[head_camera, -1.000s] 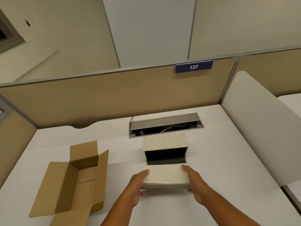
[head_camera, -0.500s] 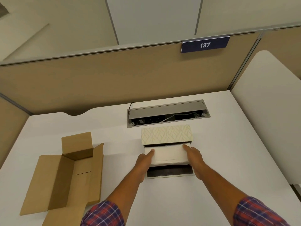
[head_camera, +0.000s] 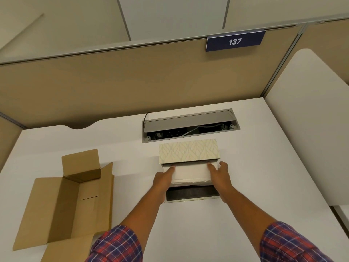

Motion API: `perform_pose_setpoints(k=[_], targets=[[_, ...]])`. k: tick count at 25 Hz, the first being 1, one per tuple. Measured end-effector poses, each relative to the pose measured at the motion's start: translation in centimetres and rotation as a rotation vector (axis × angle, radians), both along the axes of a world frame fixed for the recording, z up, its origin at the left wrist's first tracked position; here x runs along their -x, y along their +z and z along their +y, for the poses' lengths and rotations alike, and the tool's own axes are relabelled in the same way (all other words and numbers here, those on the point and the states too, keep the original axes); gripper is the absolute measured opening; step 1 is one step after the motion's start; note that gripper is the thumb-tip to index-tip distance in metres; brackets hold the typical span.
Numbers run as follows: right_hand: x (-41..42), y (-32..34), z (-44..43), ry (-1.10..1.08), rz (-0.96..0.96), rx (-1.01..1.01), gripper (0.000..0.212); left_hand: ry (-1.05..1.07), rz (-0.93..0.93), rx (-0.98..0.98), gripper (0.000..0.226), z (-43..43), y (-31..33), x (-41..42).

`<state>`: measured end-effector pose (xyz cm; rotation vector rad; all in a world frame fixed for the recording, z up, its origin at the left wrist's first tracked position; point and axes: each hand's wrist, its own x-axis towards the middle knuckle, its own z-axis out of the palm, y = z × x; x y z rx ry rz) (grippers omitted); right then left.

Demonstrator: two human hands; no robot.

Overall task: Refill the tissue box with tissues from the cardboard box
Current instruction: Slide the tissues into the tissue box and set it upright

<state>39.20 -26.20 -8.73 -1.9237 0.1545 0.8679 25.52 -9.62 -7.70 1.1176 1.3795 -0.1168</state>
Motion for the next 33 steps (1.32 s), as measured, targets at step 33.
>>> perform_pose_setpoints(k=[33], targets=[[5.4, 1.5, -7.4, 0.162, -0.390, 0.234, 0.071, 0.001, -0.227, -0.271, 0.037, -5.8, 3.3, 7.8]])
